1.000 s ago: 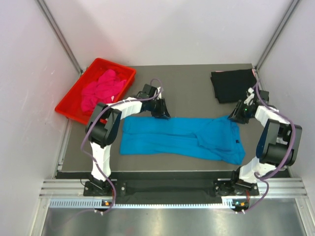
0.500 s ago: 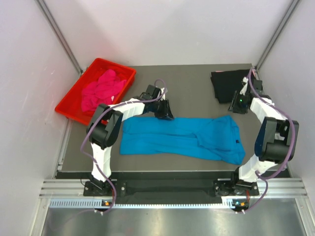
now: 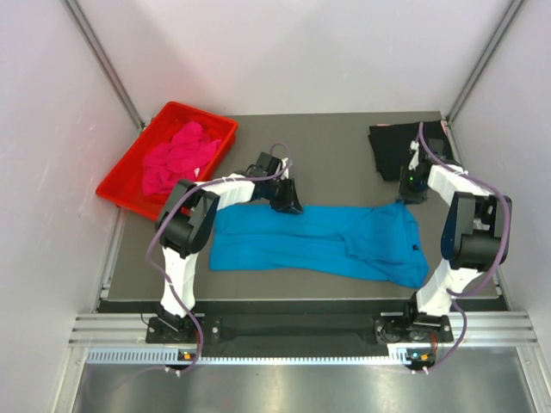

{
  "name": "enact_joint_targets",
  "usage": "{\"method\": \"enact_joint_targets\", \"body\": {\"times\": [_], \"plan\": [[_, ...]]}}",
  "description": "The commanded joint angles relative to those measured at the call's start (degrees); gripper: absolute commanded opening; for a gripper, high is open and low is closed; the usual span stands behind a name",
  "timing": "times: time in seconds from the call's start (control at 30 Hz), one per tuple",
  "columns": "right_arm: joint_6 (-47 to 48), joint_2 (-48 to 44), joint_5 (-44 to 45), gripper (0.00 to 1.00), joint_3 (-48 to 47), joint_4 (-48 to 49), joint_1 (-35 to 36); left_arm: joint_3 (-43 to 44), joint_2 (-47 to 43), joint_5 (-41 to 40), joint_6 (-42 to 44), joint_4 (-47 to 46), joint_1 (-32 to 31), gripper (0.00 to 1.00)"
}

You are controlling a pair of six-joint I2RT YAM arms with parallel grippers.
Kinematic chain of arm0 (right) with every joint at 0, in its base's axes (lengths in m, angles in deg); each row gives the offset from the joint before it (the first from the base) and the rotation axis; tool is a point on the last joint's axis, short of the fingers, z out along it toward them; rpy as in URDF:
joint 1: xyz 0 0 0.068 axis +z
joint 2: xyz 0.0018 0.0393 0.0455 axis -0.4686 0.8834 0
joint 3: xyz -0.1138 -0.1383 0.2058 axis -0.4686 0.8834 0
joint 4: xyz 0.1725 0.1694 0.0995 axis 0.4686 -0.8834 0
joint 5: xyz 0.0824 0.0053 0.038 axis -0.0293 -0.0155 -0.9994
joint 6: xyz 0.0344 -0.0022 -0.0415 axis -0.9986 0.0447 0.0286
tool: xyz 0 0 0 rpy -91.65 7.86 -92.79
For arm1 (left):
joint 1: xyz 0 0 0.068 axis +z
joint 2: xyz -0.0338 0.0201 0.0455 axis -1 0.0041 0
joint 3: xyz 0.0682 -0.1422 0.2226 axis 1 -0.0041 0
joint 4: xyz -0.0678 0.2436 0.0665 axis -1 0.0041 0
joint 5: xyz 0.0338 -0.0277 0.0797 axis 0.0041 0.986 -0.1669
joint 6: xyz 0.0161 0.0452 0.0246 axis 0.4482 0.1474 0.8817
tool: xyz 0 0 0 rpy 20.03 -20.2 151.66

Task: Fold and stack the t-shirts
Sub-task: Fold the tshirt

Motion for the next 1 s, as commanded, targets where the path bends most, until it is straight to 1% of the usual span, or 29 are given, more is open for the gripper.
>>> {"method": "enact_joint_targets", "body": {"times": [0.0, 0.03, 0.1, 0.13, 0.17, 0.2, 0.37, 0.57, 0.83, 0.87, 0.93, 0.97], "plan": [[1.25, 0.26, 1.11, 0.31, -2.17, 0.02, 0.42, -0.81, 0.27, -1.09, 1.06, -1.38, 0.18, 0.29], [1.26, 0.17, 0.58, 0.31, -2.00, 0.46, 0.42, -0.90, 0.27, -1.27, 1.15, -1.12, 0.18, 0.29], [1.08, 0.35, 0.49, 0.24, -1.65, 0.99, 0.42, -0.81, 0.44, -1.97, 1.41, -0.77, 0.18, 0.29], [0.73, 0.52, 0.66, 0.19, -1.47, 1.51, 0.33, -0.72, 0.44, -2.32, 1.59, -0.59, 0.18, 0.29], [0.64, 0.52, 0.84, 0.04, -1.30, 1.69, 0.24, -0.81, 0.36, -2.59, 1.68, -0.33, 0.18, 0.29], [0.38, 0.61, 1.28, 0.00, -1.03, 1.86, 0.15, -0.81, 0.53, -3.37, 1.85, -0.15, 0.18, 0.29], [-1.82, -0.61, 1.63, 0.00, 1.86, 5.01, -1.87, -0.63, 1.23, -5.40, 2.12, 1.60, 0.27, 0.28], [-4.02, -3.34, -0.74, 0.00, 5.64, 8.98, -4.59, -0.11, 1.76, -7.60, 2.38, 3.19, 0.53, 0.28], [-4.81, -2.82, -7.59, 0.00, 5.13, 11.54, -5.82, 0.68, 2.55, -7.95, 2.56, 2.93, 0.71, 0.28], [-5.07, -2.73, -7.77, 0.05, 4.60, 11.01, -5.82, 1.29, 3.07, -8.56, 2.73, 3.27, 0.80, 0.28], [-6.21, -2.99, -7.16, 0.11, 2.76, 7.87, -5.82, 1.83, 3.69, -8.92, 2.91, 3.72, 1.15, 0.28], [-7.52, -4.12, -6.46, 0.21, 1.97, 6.54, -5.74, 1.83, 4.13, -9.35, 2.82, 3.72, 1.32, 0.28]]}}
